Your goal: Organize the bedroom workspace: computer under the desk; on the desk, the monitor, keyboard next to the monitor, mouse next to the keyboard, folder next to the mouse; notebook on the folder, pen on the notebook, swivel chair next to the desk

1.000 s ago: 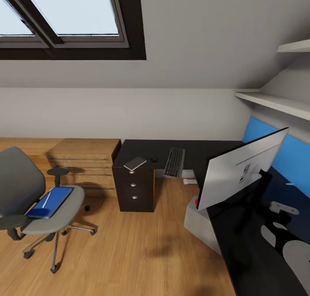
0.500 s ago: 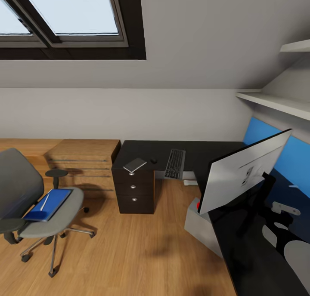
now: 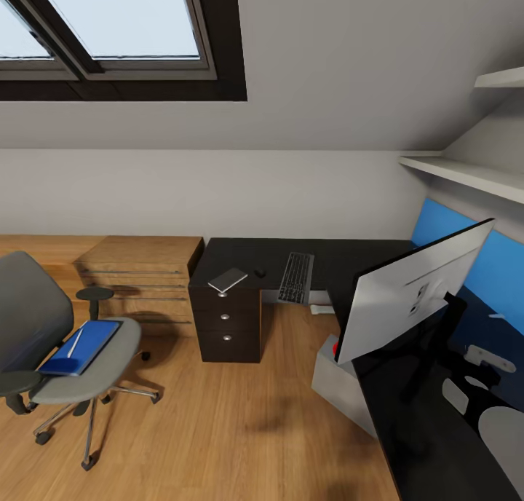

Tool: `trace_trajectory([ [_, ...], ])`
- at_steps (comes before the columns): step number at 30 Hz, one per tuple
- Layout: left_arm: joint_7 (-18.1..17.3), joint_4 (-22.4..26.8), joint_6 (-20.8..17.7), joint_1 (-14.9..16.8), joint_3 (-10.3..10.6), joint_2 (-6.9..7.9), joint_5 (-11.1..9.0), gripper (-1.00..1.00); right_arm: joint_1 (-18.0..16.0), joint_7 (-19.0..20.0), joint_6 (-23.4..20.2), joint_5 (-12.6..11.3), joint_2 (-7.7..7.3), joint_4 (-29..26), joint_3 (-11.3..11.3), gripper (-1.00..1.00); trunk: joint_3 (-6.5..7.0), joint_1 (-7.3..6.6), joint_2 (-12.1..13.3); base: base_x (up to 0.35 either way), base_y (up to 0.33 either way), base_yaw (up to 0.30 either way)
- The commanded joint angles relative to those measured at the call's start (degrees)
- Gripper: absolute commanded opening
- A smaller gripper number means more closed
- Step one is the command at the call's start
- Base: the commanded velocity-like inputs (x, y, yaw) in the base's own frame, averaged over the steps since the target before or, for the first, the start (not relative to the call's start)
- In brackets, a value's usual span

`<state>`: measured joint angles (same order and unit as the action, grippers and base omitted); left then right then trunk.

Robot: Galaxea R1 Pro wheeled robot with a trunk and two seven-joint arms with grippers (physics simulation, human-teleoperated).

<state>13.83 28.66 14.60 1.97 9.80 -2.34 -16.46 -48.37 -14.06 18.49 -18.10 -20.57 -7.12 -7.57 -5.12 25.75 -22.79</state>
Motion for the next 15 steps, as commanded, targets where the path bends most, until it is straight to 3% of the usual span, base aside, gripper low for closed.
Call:
trace_trajectory([
  [1,0.44,-0.01,0.25,0.05,0.48,0.06,-0.51,1.00,-0.06,0.07,0.25,-0.04,0.03,0.01,-0.41,1.00,-0.13,0.03,-0.12,0.000,0.000,0.000],
  [9,0.49,-0.01,0.25,0.05,0.48,0.06,-0.51,1.00,-0.06,0.22,0.49,-0.29,0.02,-0.02,-0.14,1.00,-0.13,0.03,-0.12,0.000,0.000,0.000],
  [15,0.49,-0.01,0.25,0.05,0.48,0.06,-0.51,1.00,-0.06,0.26,0.57,0.93,0.08,0.07,-0.08,1.00,-0.13,0.03,-0.12,0.000,0.000,0.000],
])
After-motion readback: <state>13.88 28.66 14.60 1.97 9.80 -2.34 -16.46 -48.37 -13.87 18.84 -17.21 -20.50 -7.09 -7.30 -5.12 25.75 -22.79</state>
